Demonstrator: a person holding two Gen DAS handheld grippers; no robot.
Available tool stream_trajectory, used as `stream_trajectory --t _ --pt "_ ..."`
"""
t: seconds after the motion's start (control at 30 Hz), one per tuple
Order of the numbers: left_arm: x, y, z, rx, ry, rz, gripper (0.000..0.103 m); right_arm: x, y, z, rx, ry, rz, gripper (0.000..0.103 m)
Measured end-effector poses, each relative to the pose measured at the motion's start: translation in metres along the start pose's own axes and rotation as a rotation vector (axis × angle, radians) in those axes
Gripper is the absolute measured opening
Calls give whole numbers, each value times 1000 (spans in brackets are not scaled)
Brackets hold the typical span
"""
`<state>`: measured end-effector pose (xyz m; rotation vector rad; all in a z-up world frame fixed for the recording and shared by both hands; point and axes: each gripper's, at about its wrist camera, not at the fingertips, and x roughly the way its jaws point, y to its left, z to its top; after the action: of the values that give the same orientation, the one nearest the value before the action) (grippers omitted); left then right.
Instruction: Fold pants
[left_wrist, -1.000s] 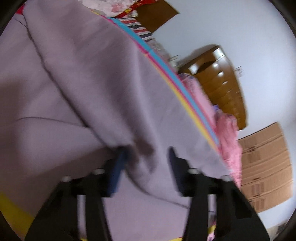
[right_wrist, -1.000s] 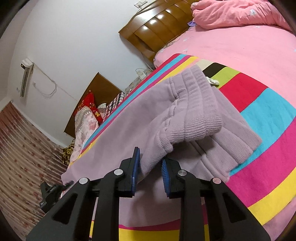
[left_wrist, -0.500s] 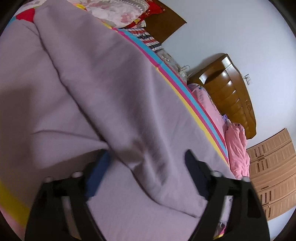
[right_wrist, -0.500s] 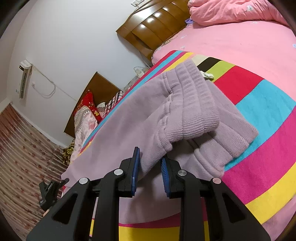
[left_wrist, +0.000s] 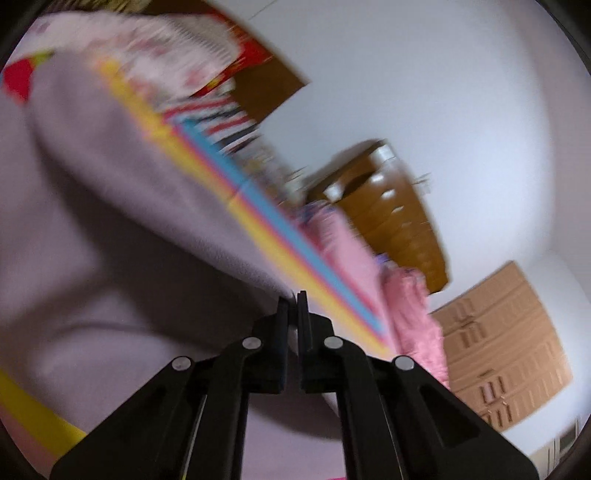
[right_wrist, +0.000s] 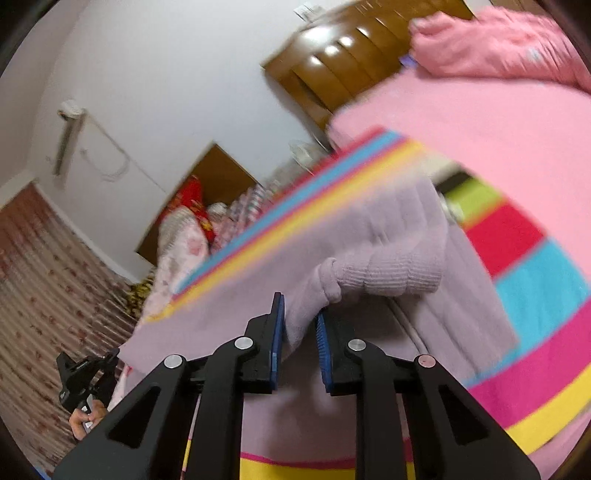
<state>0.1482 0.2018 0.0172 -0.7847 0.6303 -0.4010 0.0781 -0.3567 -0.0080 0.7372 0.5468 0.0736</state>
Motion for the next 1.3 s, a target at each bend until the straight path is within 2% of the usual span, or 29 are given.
stream_trajectory --t 0.07,0.13,0.23,0.33,0.37,0.43,0.57,0.73,0.87,0.93,1.0,1.07,1.13,1.3 --pt "-31 -17 1 64 -34 -34 3 -19 13 13 -40 -33 37 19" --pt "-45 -22 -9 121 -20 -18 4 -30 14 15 -76 -32 29 19" --pt "-42 8 -47 136 83 71 4 -26 -14 -11 -69 66 -26 19" --pt "-21 59 -82 75 214 167 4 -7 -53 -47 -8 174 -105 19" --pt "-12 72 -91 73 237 208 4 -4 -64 -55 15 184 -115 15" --pt "-4 78 -93 70 243 211 4 -8 -75 -58 52 151 -66 15" --pt "-5 70 -91 100 223 215 4 -9 -70 -53 22 154 -89 15" --pt "-8 73 -89 67 218 195 4 -11 -79 -53 67 147 -54 15" --pt "-13 77 -86 84 221 188 5 -12 -75 -52 81 141 -47 15" --pt "-10 80 -86 69 228 185 12 -10 -77 -55 85 141 -55 17" --pt "-11 82 -86 41 228 148 36 -10 -73 -58 81 133 -52 21" --pt "-12 80 -85 31 222 114 48 -10 -70 -58 88 134 -35 34" --pt "-12 74 -84 58 216 122 49 -10 -65 -58 76 132 -28 41" --pt "-7 75 -82 55 215 119 46 -7 -56 -59 3 127 -67 41"
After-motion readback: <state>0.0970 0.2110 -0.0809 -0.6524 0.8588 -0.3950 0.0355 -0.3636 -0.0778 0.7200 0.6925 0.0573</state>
